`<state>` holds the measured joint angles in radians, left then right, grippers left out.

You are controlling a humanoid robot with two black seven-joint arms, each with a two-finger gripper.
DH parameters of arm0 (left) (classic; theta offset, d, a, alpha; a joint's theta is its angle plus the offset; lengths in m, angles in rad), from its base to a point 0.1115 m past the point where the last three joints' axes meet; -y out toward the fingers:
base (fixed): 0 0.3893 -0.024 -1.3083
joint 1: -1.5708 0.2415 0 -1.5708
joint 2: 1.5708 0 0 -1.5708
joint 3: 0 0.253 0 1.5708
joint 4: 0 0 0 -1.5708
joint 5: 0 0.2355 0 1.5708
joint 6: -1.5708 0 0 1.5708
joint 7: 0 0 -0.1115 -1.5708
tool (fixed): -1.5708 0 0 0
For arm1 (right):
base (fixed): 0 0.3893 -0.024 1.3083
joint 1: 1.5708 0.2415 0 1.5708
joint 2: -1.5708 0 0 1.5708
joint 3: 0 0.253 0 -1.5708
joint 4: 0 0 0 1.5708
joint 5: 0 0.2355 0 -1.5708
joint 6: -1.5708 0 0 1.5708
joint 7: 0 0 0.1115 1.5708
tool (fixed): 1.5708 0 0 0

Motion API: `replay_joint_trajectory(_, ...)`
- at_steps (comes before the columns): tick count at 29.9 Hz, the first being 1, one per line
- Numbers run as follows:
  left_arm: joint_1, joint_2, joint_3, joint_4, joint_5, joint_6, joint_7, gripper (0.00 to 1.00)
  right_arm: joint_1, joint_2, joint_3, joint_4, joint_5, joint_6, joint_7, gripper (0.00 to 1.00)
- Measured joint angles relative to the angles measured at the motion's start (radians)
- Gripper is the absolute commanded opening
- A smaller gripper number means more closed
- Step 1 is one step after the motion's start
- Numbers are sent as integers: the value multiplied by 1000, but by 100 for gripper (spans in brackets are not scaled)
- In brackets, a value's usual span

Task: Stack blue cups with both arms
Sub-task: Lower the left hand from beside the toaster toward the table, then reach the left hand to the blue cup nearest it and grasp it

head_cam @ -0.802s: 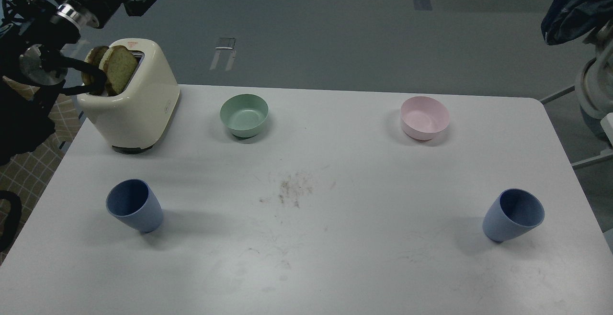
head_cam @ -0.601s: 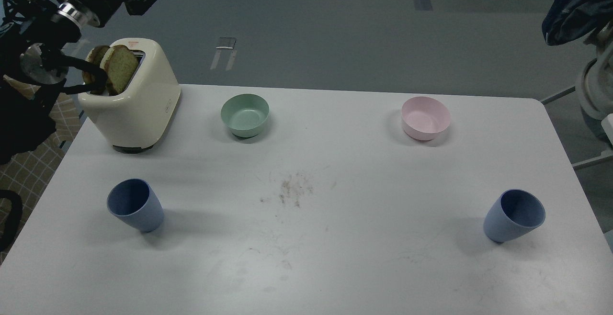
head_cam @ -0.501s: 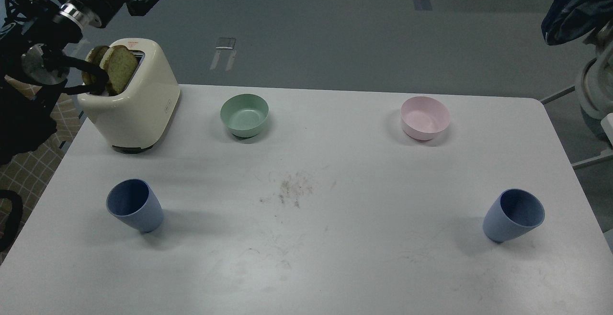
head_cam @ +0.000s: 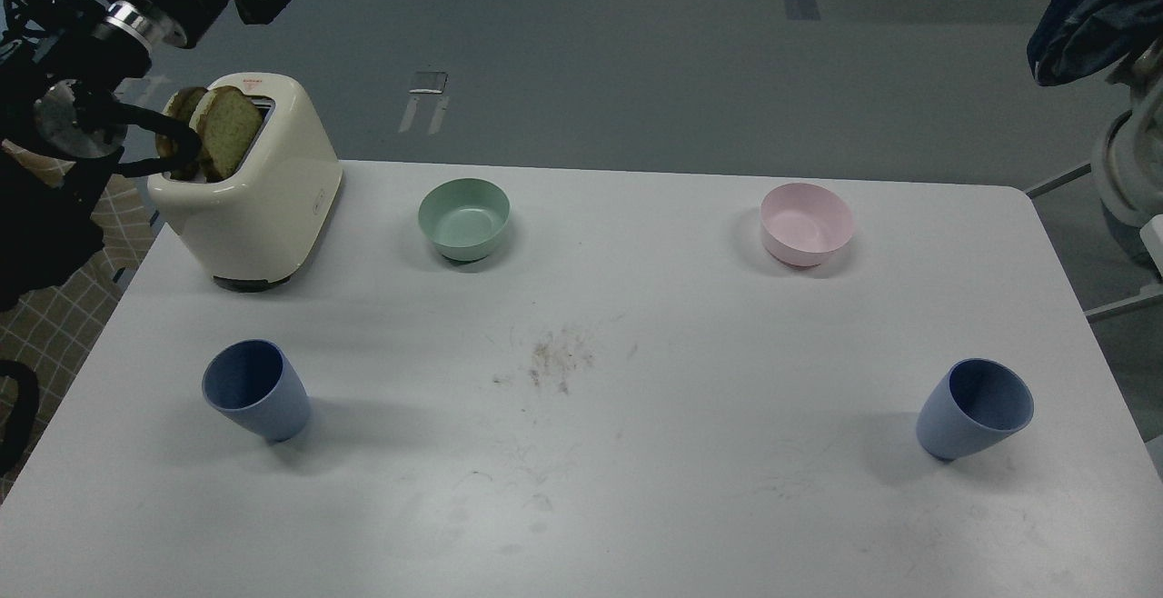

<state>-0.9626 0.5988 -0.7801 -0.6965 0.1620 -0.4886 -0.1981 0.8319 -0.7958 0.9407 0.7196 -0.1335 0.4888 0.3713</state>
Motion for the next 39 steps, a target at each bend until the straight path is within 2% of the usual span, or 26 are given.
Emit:
replay_joint_trajectory(3, 31, 41, 14, -73, 11, 0, 1, 98, -3, -4, 2, -6, 0, 0, 1, 100)
replay_joint_trajectory(6, 72, 120, 36, -202, 54, 0, 4, 97, -5, -5, 13, -12, 1, 0, 2, 100)
replay_joint_trajectory(12, 166, 351, 61, -518, 348, 0, -4, 96, -11, -11, 35, -11, 2, 0, 3, 100)
replay_joint_trajectory(15, 225, 473, 61, -680, 553, 0, -28, 96, -15, -16, 48, -13, 2, 0, 3, 100)
replay_joint_trajectory(18, 258, 585, 62, -792, 737, 10, -54, 96, -22, -18, 51, -14, 2, 0, 3, 100)
replay_joint_trajectory(22, 287, 729, 78, -865, 882, 18, -74, 95, -27, -22, 55, -14, 4, 0, 4, 100)
replay_joint_trajectory(26, 304, 864, 149, -900, 1041, 34, -117, 92, -28, -33, 86, -14, 5, 0, 5, 100)
replay_joint_trajectory(28, 306, 910, 203, -906, 1144, 76, -150, 92, -28, -34, 94, -15, 5, 0, 5, 100)
replay_joint_trajectory(30, 306, 935, 274, -909, 1254, 160, -172, 92, -28, -34, 97, -15, 5, 0, 5, 100)
replay_joint_trajectory(35, 306, 962, 429, -908, 1443, 354, -183, 92, -28, -34, 100, -15, 5, 0, 5, 100)
replay_joint_trajectory(39, 310, 958, 472, -905, 1500, 385, -185, 90, -28, -34, 113, -21, 6, 0, 5, 100)
